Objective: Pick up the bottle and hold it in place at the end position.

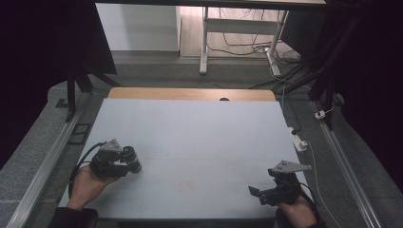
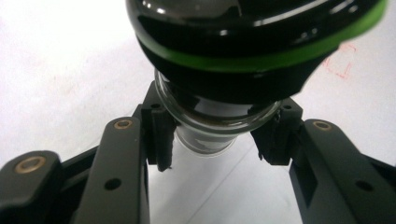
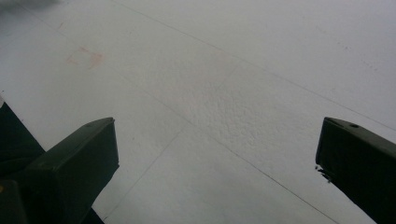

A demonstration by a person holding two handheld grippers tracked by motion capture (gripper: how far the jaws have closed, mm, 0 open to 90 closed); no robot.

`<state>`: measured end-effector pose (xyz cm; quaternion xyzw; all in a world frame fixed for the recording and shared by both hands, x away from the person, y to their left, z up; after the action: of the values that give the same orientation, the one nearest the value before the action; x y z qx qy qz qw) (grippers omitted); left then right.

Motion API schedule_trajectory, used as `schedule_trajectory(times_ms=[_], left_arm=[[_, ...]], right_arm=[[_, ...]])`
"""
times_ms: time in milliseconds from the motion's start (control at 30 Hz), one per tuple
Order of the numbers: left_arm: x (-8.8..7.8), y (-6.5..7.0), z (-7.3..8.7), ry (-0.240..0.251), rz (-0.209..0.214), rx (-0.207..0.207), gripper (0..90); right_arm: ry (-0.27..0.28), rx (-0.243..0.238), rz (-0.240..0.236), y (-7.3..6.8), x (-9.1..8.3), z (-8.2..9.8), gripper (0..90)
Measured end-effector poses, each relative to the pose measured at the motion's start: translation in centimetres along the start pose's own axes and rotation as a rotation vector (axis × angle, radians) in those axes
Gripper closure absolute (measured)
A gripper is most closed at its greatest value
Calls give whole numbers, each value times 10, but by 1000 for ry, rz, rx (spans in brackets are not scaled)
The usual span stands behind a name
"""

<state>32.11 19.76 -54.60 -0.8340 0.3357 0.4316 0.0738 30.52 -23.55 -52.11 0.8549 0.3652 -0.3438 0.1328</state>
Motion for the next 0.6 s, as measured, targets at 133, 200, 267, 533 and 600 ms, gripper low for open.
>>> schedule_trajectory(times_ms=[133,200,267,533,600], left_arm=[[3,3,-11,-7,-2,13,537],[4,5,-17,-4,-3,19,537],[6,6,-22,-6,-7,26,537],[17,12,-43,-13,-6,36,537],[20,13,-48,-13,-1,35,537]], right_arm=[[1,1,-1,0,0,0,0],[0,1,-2,0,0,0,0],[0,0,-1,0,0,0,0],[1,1,-2,0,0,0,0],[2,2,-2,0,0,0,0]])
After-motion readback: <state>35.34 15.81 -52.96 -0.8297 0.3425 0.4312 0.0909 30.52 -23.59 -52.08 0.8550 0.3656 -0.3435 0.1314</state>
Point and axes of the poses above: each handheld gripper's, and its own axes: x roughly forward along the jaws, z roughly out of its underside, y roughly to its right, the point moved 9 cm from there along x, roughly forward along the jaws, and after that the axes turned 5 degrees about -x, right-handed, at the moved point
